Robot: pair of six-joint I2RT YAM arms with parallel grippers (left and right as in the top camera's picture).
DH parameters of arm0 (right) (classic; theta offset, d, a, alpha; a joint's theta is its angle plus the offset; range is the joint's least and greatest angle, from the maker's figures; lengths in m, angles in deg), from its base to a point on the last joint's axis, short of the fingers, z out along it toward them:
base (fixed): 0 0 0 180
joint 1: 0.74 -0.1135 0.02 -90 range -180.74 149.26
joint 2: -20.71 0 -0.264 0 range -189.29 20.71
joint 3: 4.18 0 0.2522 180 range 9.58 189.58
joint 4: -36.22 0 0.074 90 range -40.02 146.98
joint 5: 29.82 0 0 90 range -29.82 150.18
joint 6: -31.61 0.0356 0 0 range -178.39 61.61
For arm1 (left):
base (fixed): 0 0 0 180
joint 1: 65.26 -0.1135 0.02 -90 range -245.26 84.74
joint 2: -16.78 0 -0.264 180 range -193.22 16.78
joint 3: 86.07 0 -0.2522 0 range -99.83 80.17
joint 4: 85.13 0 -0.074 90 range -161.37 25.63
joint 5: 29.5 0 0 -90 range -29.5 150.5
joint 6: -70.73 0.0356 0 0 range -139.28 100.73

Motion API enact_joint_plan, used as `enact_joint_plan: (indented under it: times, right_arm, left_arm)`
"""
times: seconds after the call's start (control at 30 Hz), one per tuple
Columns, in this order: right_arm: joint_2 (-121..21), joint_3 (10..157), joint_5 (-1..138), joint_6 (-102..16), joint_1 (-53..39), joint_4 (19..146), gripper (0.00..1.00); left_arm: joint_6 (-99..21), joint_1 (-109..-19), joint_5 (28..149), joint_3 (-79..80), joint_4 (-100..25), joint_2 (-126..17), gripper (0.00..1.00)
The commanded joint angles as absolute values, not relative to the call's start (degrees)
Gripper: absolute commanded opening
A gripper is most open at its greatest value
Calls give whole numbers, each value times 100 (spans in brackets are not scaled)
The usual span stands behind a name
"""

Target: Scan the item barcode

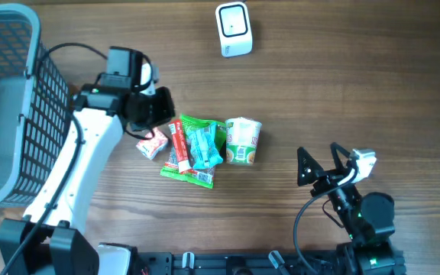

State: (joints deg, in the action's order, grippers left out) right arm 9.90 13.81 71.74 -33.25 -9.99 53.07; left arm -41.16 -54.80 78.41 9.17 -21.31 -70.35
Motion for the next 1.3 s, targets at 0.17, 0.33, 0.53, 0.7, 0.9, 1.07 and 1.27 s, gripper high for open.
enact_joint_plan:
  times: [0.17, 0.33, 0.53, 0.7, 0.9, 1.07, 1.27]
  right_arm:
    - [-2955, 6714, 7685, -3902, -975, 9430, 100]
    - [-5606, 8865, 8164, -4490, -975, 10955, 100]
    - [-6848, 8578, 8999, -5397, -971, 11043, 96]
    - [-7027, 7263, 10142, -5491, -962, 9502, 87]
    - [-7169, 6388, 10620, -5174, -894, 8094, 74]
    - [-7621, 6340, 10839, -5040, -890, 7681, 70]
    - [-8371, 6155, 11438, -4920, -890, 7058, 66]
  left_arm:
    - [-4534, -4409, 7990, 803, -2856, -7039, 4]
    - [-4860, -4167, 7761, 805, -2880, -7229, 4]
    - [-4958, -3911, 7763, 805, -2976, -8099, 4]
    - [-4954, -3911, 7806, 805, -3199, -8451, 4]
    - [-4934, -3900, 7964, 805, -3210, -8678, 4]
    - [-4932, -3900, 8228, 805, -3374, -8917, 4]
    - [-4912, -3900, 8145, 816, -3444, -8928, 4]
